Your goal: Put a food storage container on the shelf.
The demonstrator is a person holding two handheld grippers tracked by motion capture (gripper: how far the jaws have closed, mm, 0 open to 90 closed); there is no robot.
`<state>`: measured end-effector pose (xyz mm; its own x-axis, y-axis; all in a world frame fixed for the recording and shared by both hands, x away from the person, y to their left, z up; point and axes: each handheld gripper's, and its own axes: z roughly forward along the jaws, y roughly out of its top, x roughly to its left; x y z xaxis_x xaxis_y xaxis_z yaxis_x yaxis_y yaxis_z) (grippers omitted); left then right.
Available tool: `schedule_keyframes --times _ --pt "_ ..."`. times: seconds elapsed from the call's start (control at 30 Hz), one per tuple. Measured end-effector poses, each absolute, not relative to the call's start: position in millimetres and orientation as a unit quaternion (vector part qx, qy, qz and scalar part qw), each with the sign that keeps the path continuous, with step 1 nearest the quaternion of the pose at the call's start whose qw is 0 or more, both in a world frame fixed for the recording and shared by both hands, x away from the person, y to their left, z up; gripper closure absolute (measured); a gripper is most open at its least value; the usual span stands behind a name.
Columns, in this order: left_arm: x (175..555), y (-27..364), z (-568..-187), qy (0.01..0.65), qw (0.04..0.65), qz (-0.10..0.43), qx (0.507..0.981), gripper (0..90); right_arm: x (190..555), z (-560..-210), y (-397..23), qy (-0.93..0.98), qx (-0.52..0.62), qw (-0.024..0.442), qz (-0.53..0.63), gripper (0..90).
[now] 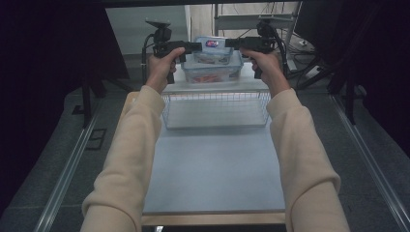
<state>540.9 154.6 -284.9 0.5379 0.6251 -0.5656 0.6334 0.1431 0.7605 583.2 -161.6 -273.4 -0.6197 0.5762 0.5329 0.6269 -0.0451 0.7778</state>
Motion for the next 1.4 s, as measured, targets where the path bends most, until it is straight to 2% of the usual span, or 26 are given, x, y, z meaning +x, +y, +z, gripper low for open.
schedule_keyframes --times 0.07,0.13,0.27,0.33,0.47,0.77,0.83,1.17,1.4 --pt "539 154 -286 0.482 0.586 -0.006 0.651 36.2 583 -274 -163 -0.686 -0.439 0.023 -0.580 37.9" --pt "537 155 -287 0.484 0.586 -0.005 0.650 34.6 579 -275 -165 -0.679 -0.446 0.005 -0.583 37.3" --pt "531 159 -287 0.479 0.592 0.005 0.648 32.9 568 -275 -174 -0.679 -0.432 -0.003 -0.593 42.3" --pt "528 160 -286 0.474 0.597 0.007 0.647 29.1 561 -274 -179 -0.678 -0.427 -0.009 -0.598 45.2" --pt "519 160 -283 0.459 0.615 0.018 0.642 19.3 546 -270 -184 -0.691 -0.409 -0.020 -0.596 53.4" --pt "507 162 -285 0.456 0.607 0.018 0.651 19.8 520 -276 -174 -0.732 -0.361 -0.032 -0.577 85.1" --pt "504 165 -287 0.456 0.608 0.020 0.650 20.4 515 -279 -167 -0.743 -0.347 -0.031 -0.572 89.0" --pt "494 174 -290 0.457 0.603 0.025 0.653 23.7 514 -291 -132 -0.771 -0.334 -0.041 -0.541 89.2" --pt "493 177 -291 0.457 0.600 0.027 0.656 24.4 517 -292 -124 -0.768 -0.339 -0.056 -0.541 89.3"
